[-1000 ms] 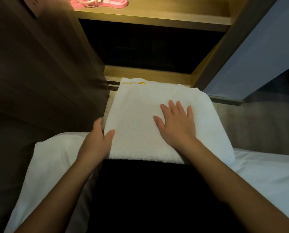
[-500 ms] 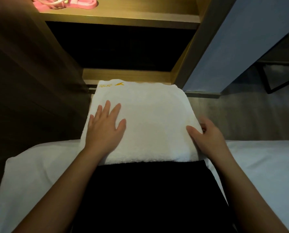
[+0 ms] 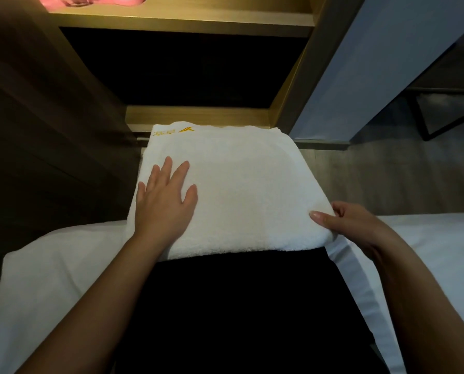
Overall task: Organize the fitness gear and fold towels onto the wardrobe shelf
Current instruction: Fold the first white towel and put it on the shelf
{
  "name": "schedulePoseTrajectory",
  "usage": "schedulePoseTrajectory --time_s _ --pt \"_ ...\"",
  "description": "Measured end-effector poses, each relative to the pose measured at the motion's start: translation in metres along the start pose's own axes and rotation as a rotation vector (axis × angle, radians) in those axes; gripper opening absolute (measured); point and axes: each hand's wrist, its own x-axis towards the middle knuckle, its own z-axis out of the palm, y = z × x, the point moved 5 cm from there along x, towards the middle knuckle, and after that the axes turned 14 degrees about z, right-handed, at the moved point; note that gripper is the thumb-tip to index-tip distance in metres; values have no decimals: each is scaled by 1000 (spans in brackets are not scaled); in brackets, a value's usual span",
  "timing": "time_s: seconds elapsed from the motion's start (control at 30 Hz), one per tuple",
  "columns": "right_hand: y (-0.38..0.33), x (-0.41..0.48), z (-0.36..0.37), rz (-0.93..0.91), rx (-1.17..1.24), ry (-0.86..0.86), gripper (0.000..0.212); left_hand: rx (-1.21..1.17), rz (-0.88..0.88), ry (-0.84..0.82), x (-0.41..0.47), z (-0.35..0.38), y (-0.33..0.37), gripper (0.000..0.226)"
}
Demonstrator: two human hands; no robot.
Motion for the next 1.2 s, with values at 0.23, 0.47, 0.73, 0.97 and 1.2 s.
schedulePoseTrajectory --time_s 0.23,0.47,0.73,0.97,1.2 --pt "-19 -10 10 -179 -174 180 74 4 84 62 -8 -12 12 51" --pt "-38 -46 100 -809 -1057 259 91 172 635 -174 -47 -12 46 76" --pt "-51 -39 118 -814 -1152 453 77 243 632 -101 -49 -5 65 65" --pt "-49 -42 108 -795 -1035 413 66 190 635 -80 -58 -14 49 72" --pt "-42 -41 98 -764 -1033 406 65 136 610 -5 -64 -23 44 69"
